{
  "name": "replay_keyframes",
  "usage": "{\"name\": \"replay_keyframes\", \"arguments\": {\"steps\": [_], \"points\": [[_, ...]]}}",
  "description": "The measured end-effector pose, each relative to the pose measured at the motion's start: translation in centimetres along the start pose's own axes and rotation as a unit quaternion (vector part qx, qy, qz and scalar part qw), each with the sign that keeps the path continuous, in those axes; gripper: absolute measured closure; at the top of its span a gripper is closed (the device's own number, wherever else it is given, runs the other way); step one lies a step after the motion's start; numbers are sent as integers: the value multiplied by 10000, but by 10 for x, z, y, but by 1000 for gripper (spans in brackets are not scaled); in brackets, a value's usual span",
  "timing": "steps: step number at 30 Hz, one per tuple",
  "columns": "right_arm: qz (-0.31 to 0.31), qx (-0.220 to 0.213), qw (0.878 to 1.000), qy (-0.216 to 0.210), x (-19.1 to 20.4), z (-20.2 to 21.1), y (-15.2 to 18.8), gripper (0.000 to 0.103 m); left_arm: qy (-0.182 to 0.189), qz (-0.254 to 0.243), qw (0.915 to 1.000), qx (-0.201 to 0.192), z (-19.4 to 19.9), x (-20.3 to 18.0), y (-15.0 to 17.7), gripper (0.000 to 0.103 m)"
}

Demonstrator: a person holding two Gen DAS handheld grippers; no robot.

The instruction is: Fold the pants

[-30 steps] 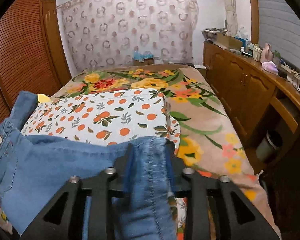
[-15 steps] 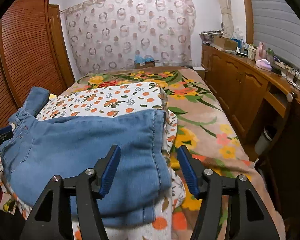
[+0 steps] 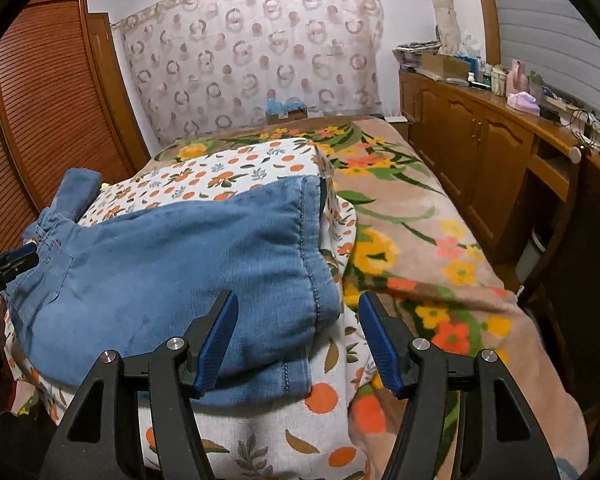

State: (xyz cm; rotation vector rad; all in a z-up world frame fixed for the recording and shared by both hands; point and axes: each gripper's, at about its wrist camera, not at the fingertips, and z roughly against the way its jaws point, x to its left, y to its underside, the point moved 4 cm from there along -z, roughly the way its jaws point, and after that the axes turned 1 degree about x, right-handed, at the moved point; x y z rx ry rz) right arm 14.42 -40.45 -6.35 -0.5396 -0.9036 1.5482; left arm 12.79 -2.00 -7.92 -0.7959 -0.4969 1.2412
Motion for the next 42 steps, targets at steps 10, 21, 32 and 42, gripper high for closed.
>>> {"name": "replay_keyframes", "arguments": {"steps": [10,21,32,42], "points": [[-310,411,9987,-8,-14,-24,2,39,137,-34,9998,113,-4,-11,8,27],[-106,234,9994,-217,2,-19,-12,98,132,-13,9999,111,-2,-9,12,27],[716,-524,9937,-682,68,10,-57,100,-31,175,9998,-125,19,14,7,27],[1847,-943,9649,-1611,202,24,-94,100,-290,449,9978,-388,49,52,8,27]]}}
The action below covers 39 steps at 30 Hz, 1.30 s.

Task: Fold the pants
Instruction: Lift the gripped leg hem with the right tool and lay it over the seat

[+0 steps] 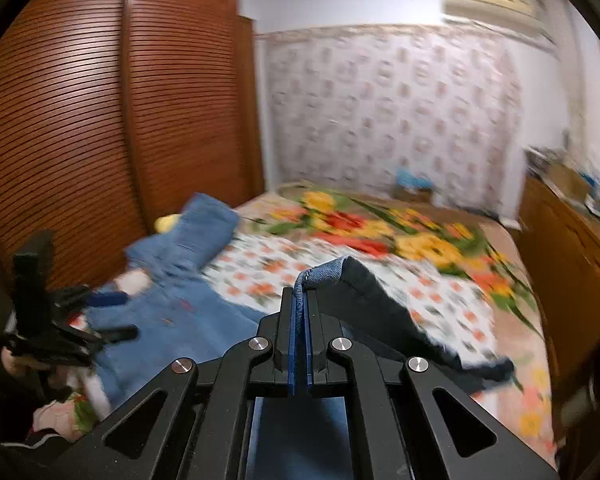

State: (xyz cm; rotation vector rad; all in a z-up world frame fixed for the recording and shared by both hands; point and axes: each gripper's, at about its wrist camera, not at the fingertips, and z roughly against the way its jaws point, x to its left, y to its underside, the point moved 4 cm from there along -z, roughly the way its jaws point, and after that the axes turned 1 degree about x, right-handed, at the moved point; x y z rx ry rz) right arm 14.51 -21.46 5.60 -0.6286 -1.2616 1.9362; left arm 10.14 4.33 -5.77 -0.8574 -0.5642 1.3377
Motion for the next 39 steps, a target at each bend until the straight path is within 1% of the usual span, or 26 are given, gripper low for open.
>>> {"name": "replay_keyframes", "arguments": {"steps": [5,6,9,10,11,13,14,15,16,17,18,21,25,31,34,35,36,37,38,39], "points": [[414,-59,9973,-607,58,-18,-25,100,-113,112,9998,-114,15,18,1,27],[479,-25,9966,-666,59,-26,-27,100,-134,138,9997,-132,18,23,2,27],[641,251,9944,-806,76,-45,-27,99,-175,214,9995,-142,20,31,3,27],[708,372,9933,-833,82,-52,-25,95,-181,231,9995,-142,20,33,3,27],[758,453,9928,-811,82,-58,-23,91,-191,249,9994,-140,20,35,3,27],[789,519,9926,-763,78,-66,-23,73,-188,259,9994,-137,20,36,4,27],[750,516,9929,-770,75,-72,-27,69,-186,256,9994,-130,20,36,5,27],[701,525,9931,-773,70,-74,-29,62,-186,252,9994,-123,19,35,5,27],[641,534,9937,-746,66,-76,-29,60,-179,249,9995,-118,18,35,6,27],[603,524,9943,-708,54,-72,-34,60,-164,248,9995,-107,17,34,6,27],[578,514,9948,-666,53,-66,-37,59,-148,246,9995,-86,15,33,7,27],[495,574,9958,-506,42,-62,-33,59,-103,194,9998,-25,8,28,7,27],[397,685,9966,-226,36,-61,-20,59,-29,78,9999,73,-4,18,6,27],[262,899,9955,-113,31,-58,-1,59,123,-206,9992,309,-28,2,4,27],[258,1022,9944,-14,31,-56,8,58,157,-292,9988,361,-36,-3,1,27],[285,1045,9941,33,31,-56,10,57,172,-314,9987,373,-38,-4,0,29],[319,1071,9937,78,31,-56,12,52,192,-328,9985,395,-41,-4,-1,30],[362,1095,9932,134,33,-55,14,49,218,-337,9983,425,-43,-4,-1,35],[392,1104,9930,167,33,-52,15,48,248,-351,9980,465,-46,-5,-1,39],[417,1112,9928,187,35,-50,15,45,254,-362,9978,498,-49,-6,-1,39]]}}
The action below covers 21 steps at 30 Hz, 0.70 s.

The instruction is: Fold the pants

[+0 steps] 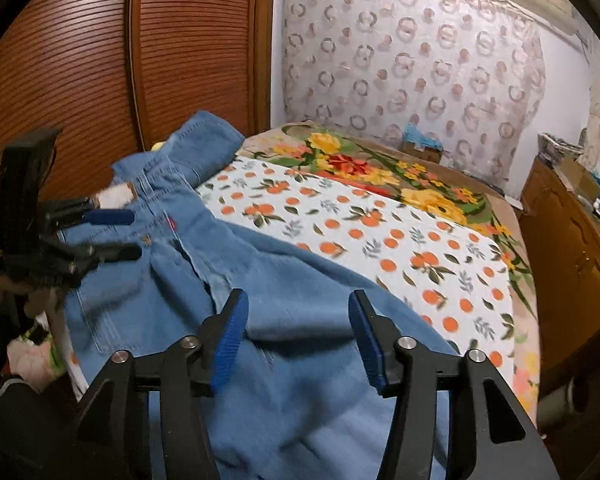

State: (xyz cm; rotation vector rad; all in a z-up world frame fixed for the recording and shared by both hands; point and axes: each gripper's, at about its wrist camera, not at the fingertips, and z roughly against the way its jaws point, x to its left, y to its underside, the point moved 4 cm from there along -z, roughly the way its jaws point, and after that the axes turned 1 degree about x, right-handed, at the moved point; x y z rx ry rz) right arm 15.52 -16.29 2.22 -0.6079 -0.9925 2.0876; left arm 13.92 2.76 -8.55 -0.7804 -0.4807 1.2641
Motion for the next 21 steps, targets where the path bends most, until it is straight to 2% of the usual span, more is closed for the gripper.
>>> {"name": "replay_keyframes", "arguments": {"steps": [4,11,17,21], "points": [[147,112,9997,154,5,-2,2,38,-52,-28,9999,162,-14,3,0,41],[586,373,9970,326,16,-25,-2,38,-60,47,9986,523,-38,7,6,44],[885,486,9934,552,20,-44,-16,38,-54,8,9983,581,-43,6,9,50],[1103,361,9921,482,19,-44,-22,38,70,46,9982,590,-46,3,8,56]]}}
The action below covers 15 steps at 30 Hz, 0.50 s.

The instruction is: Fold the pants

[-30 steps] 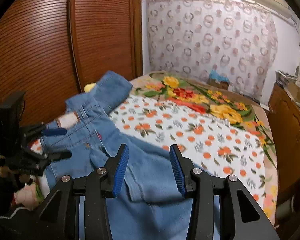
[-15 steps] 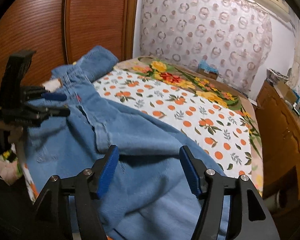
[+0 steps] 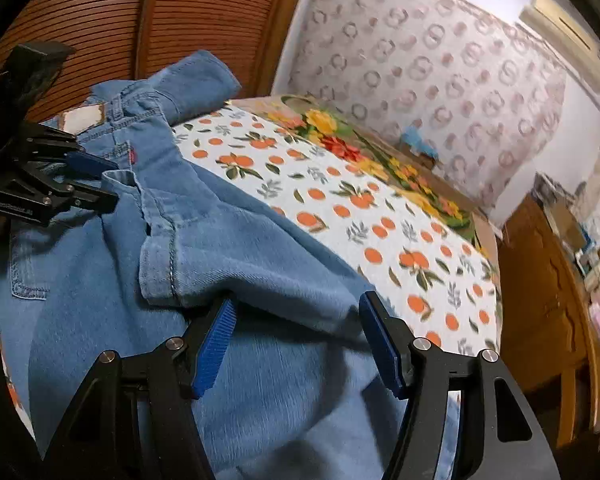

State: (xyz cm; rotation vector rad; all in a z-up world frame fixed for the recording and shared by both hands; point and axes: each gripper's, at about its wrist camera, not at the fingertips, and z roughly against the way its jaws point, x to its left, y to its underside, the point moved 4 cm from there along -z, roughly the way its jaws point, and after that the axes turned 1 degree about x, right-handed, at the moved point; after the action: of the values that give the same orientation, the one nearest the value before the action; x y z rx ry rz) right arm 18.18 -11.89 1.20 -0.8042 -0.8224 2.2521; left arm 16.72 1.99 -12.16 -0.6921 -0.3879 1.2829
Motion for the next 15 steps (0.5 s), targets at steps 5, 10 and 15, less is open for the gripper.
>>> {"name": "replay_keyframes", "arguments": {"steps": [5,10,15], "points": [[-95,-75,9996,-261,0,3,-6,98,164,27,9998,-64,0,-4,-2,71],[-345,-452,9973,-473,-14,20,-6,102,227,-14,9992,-319,11,-8,-6,95],[-589,-853,9933,-509,-31,39,-19,102,323,74,9956,-877,60,-8,-15,97]]}}
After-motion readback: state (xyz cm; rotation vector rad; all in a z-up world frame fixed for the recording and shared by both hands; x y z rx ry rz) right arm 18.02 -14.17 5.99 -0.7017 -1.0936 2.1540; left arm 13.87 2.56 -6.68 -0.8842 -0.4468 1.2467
